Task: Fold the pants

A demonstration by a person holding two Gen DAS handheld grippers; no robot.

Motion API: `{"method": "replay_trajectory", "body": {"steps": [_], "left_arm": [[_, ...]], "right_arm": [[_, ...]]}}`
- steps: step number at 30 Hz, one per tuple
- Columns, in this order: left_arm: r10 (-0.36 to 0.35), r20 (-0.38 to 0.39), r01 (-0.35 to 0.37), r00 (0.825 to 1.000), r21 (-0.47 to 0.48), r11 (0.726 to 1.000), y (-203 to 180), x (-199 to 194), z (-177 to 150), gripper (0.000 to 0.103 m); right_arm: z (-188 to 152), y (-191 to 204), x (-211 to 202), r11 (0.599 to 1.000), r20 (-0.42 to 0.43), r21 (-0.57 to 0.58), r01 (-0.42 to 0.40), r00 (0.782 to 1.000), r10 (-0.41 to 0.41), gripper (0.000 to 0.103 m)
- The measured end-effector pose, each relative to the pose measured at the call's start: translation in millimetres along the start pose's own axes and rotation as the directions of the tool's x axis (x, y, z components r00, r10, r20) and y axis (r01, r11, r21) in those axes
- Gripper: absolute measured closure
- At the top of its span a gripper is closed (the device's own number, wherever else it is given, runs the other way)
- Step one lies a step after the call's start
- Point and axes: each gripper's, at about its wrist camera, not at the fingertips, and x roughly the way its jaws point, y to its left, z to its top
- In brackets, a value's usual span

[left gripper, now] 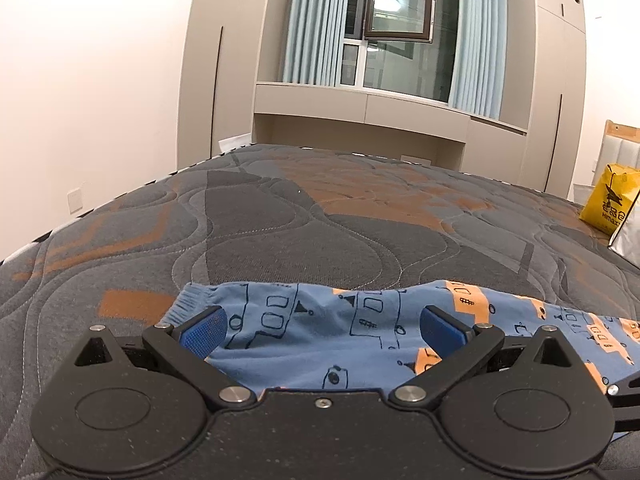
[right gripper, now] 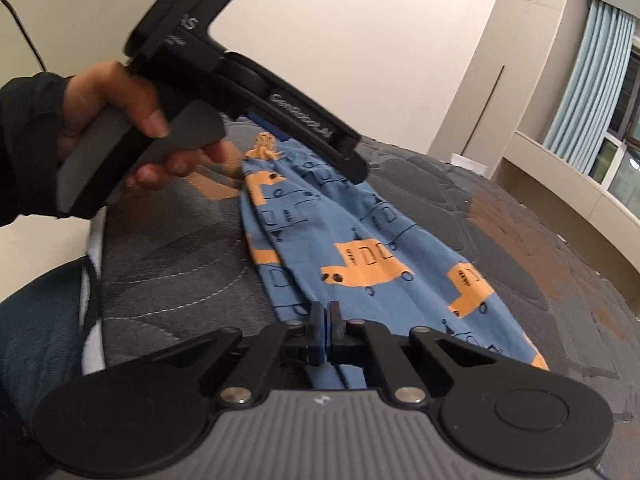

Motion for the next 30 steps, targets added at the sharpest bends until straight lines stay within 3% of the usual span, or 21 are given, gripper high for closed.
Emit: {"method": "replay_trajectory", "body": {"steps": [6,11,14,15,16,18,21,22,26,30], "left_arm": [[-0.019,0.002,0.019,1.0,0.013,1.0,-4.3,7.5,1.2,0.001],[-0.01,-0.096,0.012,0.995,0.026,1.0,-5.8,31.3,-10.4,0.001],[-0.013,-0.156,0.017,0.988,0.029,0.999,-2.2,38.2,-14.1,0.001],[-0.017,-0.152,0.022,0.988,0.028,0.999,-0.3,37.3,-14.0,0.001],[-0.013,-0.152,0.018,0.988,0.029,0.999,1.1,37.3,-14.2,0.001],[-0.002,-0.172,0.007,0.985,0.025,1.0,3.5,40.4,-14.9,0.001],[0.006,-0.185,-0.002,0.983,0.025,1.0,2.6,42.6,-15.7,0.001],[0.012,-0.19,-0.006,0.982,0.031,0.999,1.2,43.0,-16.3,0.001],[0.027,-0.202,-0.017,0.979,0.051,0.999,-1.2,43.1,-18.2,0.001],[0.019,-0.205,-0.012,0.979,0.038,0.999,0.6,43.1,-19.1,0.001]], "right_arm": [[0.4,-16.3,-16.6,0.99,-0.002,0.088,-0.113,0.994,0.114,0.103],[-3.8,-16.9,-10.6,0.988,-0.03,0.065,-0.142,0.989,0.144,0.101],[-1.7,-30.3,-17.7,0.981,-0.029,0.025,-0.19,0.981,0.191,0.077],[-1.1,-36.0,-20.9,0.986,-0.031,0.005,-0.167,0.985,0.167,0.058],[0.0,-45.8,-24.7,0.992,-0.031,-0.006,-0.125,0.992,0.125,0.05],[2.9,-66.6,-29.2,0.999,-0.013,0.009,-0.045,0.999,0.045,0.049],[14.4,-106.0,-21.3,0.989,0.027,0.109,0.1,0.994,-0.104,0.03],[19.1,-119.8,-13.4,0.978,0.034,0.165,0.127,0.99,-0.134,0.03],[36.1,-175.0,42.9,0.897,0.016,0.432,0.09,0.994,-0.107,0.029],[40.1,-196.3,106.5,0.858,-0.088,0.506,0.089,0.995,-0.052,0.028]]}}
